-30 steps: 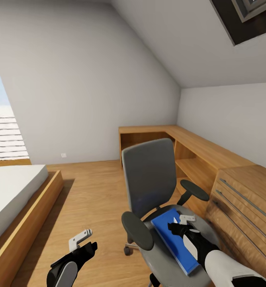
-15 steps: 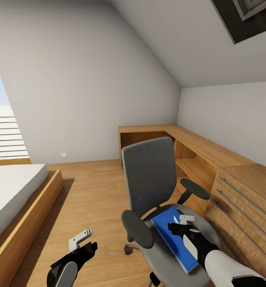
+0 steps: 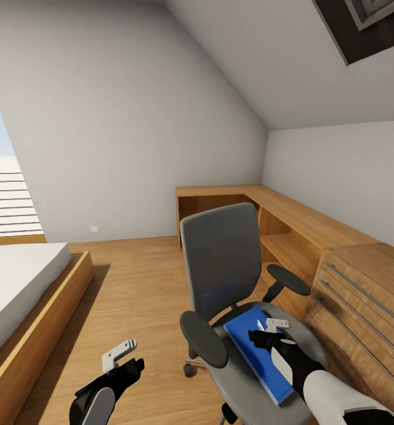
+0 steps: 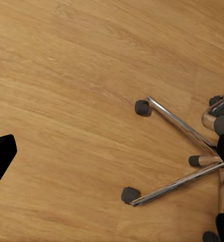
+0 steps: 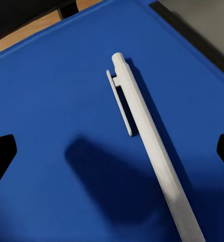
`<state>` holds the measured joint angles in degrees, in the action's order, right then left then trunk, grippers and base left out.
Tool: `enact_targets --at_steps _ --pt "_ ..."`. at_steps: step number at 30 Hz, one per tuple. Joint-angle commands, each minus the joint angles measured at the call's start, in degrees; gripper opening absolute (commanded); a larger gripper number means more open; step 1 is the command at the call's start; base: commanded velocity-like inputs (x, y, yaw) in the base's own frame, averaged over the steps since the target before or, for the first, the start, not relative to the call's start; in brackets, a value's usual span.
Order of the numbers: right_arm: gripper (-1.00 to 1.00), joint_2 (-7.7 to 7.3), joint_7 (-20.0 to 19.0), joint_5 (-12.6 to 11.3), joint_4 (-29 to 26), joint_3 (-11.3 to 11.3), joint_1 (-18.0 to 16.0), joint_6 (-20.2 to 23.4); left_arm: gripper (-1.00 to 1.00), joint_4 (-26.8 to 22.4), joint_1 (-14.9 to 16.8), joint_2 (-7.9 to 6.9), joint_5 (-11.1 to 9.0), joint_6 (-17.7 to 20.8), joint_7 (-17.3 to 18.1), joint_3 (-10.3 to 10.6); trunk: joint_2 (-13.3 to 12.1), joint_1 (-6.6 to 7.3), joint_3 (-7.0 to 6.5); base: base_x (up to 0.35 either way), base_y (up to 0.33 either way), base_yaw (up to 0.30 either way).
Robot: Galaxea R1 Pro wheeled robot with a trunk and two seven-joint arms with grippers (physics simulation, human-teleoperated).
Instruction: In the bedroom, organize the workspace by keeping the computer under the desk, ensuring the monitor is on the desk, placing the keyboard on the desk next to the monitor, placing the mouse on the desk next to the keyboard, moving the folder from the swivel chair onto the desk next to the mouse, stacking the notebook on top of the folder with the pen on top of the notebook, and positioning the swivel chair next to the desk.
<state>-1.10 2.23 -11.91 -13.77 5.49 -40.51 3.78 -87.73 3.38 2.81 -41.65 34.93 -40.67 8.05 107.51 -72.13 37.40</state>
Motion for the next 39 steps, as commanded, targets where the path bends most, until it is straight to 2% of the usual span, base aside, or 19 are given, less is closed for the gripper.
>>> enact_targets --at_steps 1,12,19,39 --pt "1.00 -0.04 0.23 -0.55 -0.13 0.48 -0.01 0.33 1.00 -0.07 0.04 0.00 -0.53 0.05 -0.55 0.04 0.03 0.01 0.06 0.000 0.000 0.000" --pt "1.00 -0.04 0.23 -0.54 -0.11 0.49 -0.01 0.35 1.00 -0.07 0.04 0.00 -0.53 0.05 -0.62 0.10 0.03 0.01 0.06 0.000 0.000 0.000" --pt "1.00 -0.04 0.23 -0.55 -0.10 0.49 -0.01 0.35 1.00 -0.07 0.04 0.05 -0.53 0.05 -0.69 0.12 2.84 -1.53 1.32 0.000 0.000 0.000" --pt "1.00 0.01 0.23 -0.53 -0.05 0.49 -0.01 0.35 1.00 -0.07 0.04 0.06 -0.53 0.05 -0.38 0.13 2.84 -1.53 1.32 0.000 0.000 0.000"
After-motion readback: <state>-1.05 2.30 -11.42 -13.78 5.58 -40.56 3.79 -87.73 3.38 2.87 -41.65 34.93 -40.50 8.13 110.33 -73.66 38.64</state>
